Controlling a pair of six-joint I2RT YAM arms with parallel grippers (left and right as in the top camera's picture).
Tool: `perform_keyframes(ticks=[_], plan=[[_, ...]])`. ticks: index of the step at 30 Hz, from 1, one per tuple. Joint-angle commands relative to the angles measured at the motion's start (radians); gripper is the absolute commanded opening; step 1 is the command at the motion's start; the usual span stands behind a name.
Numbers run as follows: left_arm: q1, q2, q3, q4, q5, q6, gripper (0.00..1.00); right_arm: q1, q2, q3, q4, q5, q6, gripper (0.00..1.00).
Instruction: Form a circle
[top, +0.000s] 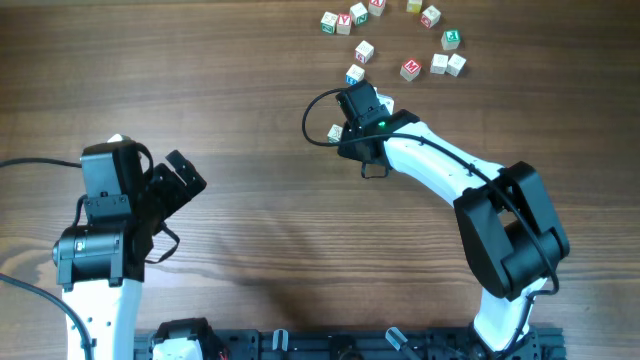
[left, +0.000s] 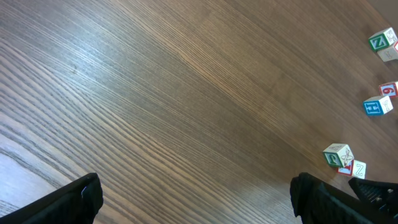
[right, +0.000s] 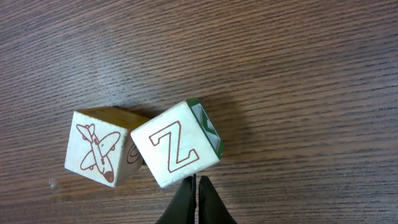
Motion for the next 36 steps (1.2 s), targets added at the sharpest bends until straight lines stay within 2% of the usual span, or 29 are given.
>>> perform_keyframes(ticks=[1,20,25,27,28,35,36], plan=[[0.005,0.001,-0.003,0.002,-0.013,-0.007,1.0,-0.002,0.02,0.007,0.005,0.006,0.007,0.04],[0.005,0.001,-0.003,0.002,-0.013,-0.007,1.0,-0.009,0.014,0.01,-0.037,0.022,0.003,0.05],[0.005,0.001,-0.003,0.002,-0.013,-0.007,1.0,-0.051,-0.098,0.011,-0.124,0.022,0.026,0.05],[0.005,0.001,-0.003,0.002,-0.013,-0.007,1.0,-0.082,-0.145,0.011,-0.121,0.022,0.015,0.17],[0.005,0.001,-0.003,0.002,-0.013,-0.007,1.0,-0.101,-0.166,0.013,-0.101,0.021,-0.027,0.27],[0.005,0.001,-0.003,0.002,-0.013,-0.007,1.0,-0.236,-0.182,0.134,0.002,-0.045,-0.407,0.74],[0.005,0.001,-0.003,0.002,-0.013,-0.007,1.0,-0.251,-0.179,0.154,0.008,-0.047,-0.427,0.76]])
